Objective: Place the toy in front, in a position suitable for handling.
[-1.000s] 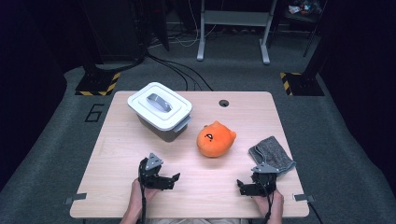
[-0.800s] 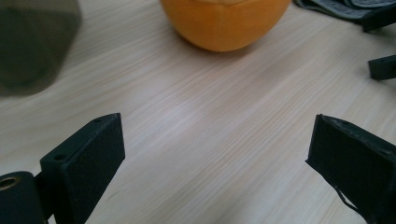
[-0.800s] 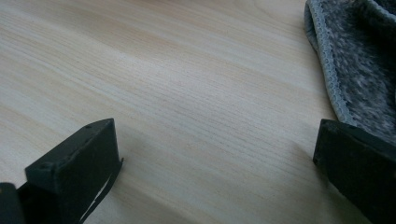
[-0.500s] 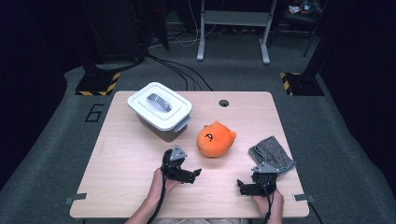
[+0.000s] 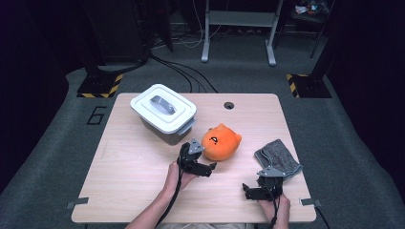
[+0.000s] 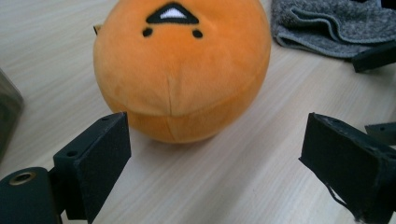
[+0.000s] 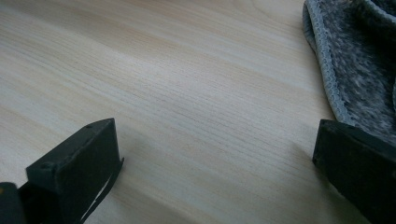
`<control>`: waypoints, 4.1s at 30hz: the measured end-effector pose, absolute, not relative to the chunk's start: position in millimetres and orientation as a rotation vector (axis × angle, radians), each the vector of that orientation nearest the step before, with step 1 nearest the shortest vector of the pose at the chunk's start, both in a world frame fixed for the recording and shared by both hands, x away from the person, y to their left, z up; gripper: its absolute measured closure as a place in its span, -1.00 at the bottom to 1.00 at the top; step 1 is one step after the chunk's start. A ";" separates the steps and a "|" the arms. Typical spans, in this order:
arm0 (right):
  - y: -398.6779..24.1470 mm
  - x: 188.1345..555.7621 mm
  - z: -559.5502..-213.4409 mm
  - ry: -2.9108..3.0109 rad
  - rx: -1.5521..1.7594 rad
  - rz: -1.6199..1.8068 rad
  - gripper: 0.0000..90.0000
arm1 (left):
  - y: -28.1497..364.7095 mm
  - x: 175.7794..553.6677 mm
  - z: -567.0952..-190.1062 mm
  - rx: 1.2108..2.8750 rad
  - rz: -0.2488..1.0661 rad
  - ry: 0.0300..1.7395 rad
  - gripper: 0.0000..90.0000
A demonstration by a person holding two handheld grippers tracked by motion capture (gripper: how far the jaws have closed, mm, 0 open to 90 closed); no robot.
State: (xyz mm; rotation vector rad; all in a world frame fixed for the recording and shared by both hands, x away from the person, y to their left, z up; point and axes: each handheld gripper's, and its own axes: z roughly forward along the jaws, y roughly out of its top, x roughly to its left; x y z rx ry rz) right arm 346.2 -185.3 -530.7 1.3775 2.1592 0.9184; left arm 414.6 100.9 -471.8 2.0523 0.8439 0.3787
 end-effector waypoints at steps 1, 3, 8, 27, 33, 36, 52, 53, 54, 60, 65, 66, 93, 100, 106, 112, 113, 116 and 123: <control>-185.3 346.2 -530.7 2.159 1.377 0.918 -1.00 | 99.8 415.4 -470.9 2.048 0.383 0.851 -0.82; -185.3 346.1 -530.7 2.159 1.377 0.918 -1.00 | 97.4 418.6 -469.1 2.042 0.390 0.853 -0.81; -185.3 346.1 -530.7 2.160 1.377 0.918 -1.00 | 92.6 424.1 -466.0 2.057 0.420 0.851 -0.72; -185.3 346.1 -530.7 2.160 1.376 0.918 -1.00 | 88.0 439.7 -476.5 2.059 0.422 0.884 -0.07; -186.0 345.2 -530.2 2.175 1.369 0.911 -1.00 | 84.8 437.6 -483.4 2.088 0.432 0.839 0.31; -187.5 345.2 -530.0 2.174 1.359 0.919 -1.00 | 85.9 436.6 -484.8 2.092 0.430 0.826 0.43; -162.5 379.2 -475.7 2.157 1.240 1.078 -0.92 | 89.5 430.2 -490.4 2.079 0.440 0.778 0.52; -158.5 383.6 -473.0 2.160 1.225 1.079 -0.90 | 89.5 430.0 -490.6 2.078 0.440 0.778 0.52; -155.6 387.3 -471.7 2.163 1.208 1.079 -0.89 | 89.7 429.7 -490.7 2.082 0.441 0.775 0.52; -137.2 415.9 -471.6 2.174 1.225 1.103 -0.79 | 88.9 428.3 -491.5 2.080 0.435 0.771 0.52; -128.0 426.7 -476.1 2.178 1.253 1.134 -0.69 | 88.7 427.6 -492.2 2.085 0.439 0.757 0.51; -126.3 428.2 -477.3 2.184 1.255 1.134 -0.66 | 88.2 427.0 -492.4 2.086 0.436 0.759 0.51; -143.1 435.0 -481.8 2.203 1.251 1.304 0.56 | 105.5 426.5 -475.1 2.048 0.477 0.747 -0.04; -146.9 436.5 -480.5 2.232 1.215 1.305 0.56 | 111.1 448.8 -481.1 2.084 0.300 0.753 -0.30; -146.1 437.5 -481.5 2.233 1.206 1.278 0.55 | 103.6 453.7 -488.8 2.077 0.275 0.750 0.18; -141.8 434.9 -471.0 2.215 1.160 1.262 0.55 | 100.7 442.8 -477.7 2.080 0.362 0.733 0.51; -142.1 434.2 -468.3 2.218 1.150 1.270 0.54 | 101.2 439.4 -474.3 2.074 0.368 0.732 0.52; -141.6 430.3 -459.4 2.214 1.122 1.278 0.53 | 102.1 428.6 -463.4 2.061 0.406 0.722 0.51; -138.7 425.3 -441.5 2.257 1.058 1.239 0.50 | 101.3 408.6 -453.2 2.049 0.435 0.737 0.52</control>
